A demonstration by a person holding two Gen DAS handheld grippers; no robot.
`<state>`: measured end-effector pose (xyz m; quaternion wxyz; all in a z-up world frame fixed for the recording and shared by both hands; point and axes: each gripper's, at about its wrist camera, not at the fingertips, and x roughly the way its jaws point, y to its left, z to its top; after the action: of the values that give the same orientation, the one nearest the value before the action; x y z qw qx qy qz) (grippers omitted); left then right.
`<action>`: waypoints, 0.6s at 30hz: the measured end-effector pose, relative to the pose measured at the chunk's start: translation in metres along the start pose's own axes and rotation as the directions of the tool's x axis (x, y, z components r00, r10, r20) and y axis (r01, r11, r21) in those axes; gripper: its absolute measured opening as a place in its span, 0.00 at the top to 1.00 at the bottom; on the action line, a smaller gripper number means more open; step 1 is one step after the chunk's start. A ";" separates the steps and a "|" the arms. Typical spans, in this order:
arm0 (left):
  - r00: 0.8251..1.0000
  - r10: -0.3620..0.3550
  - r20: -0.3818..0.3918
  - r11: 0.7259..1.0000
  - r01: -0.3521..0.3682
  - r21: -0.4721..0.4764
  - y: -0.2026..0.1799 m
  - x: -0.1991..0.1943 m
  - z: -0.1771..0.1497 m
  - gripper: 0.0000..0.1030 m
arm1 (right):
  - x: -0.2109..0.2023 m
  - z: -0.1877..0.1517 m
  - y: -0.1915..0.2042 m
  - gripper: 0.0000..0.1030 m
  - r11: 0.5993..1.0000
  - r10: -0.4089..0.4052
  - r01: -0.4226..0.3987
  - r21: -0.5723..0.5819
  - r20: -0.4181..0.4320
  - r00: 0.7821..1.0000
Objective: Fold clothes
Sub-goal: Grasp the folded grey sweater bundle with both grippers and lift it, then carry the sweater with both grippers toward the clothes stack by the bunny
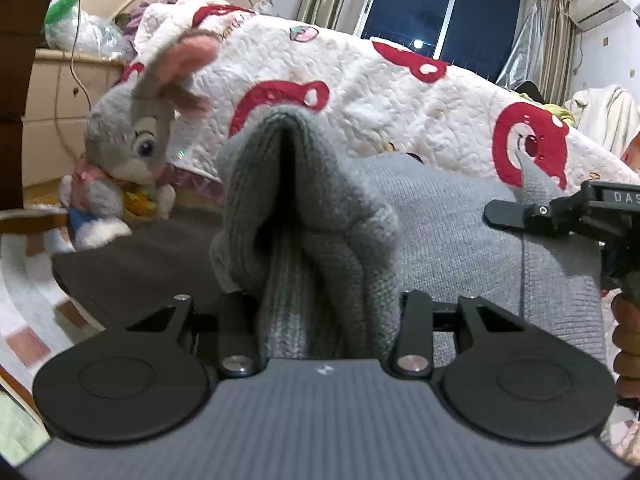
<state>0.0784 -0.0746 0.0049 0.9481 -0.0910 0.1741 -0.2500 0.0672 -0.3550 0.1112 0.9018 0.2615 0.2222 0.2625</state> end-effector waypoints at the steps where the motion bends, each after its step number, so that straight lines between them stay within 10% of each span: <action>1: 1.000 0.006 0.006 1.000 -0.006 0.011 0.005 0.002 0.005 0.62 | 0.006 0.002 0.005 0.66 1.000 0.007 -0.007 -0.009 0.001 1.000; 12: 0.997 0.061 0.051 0.998 -0.061 -0.001 0.094 0.070 0.083 0.61 | 0.115 0.039 0.022 0.66 0.991 0.108 -0.099 -0.094 0.097 0.989; 18: 0.979 0.091 -0.182 0.928 -0.150 -0.341 0.204 0.178 0.076 0.55 | 0.216 0.022 -0.018 0.58 0.999 0.053 -0.052 -0.010 0.116 0.992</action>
<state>0.3418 0.0168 -0.0281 0.9126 -0.2279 0.2981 -0.1626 0.2505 -0.2484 0.0601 0.9070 0.2787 0.1616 0.2712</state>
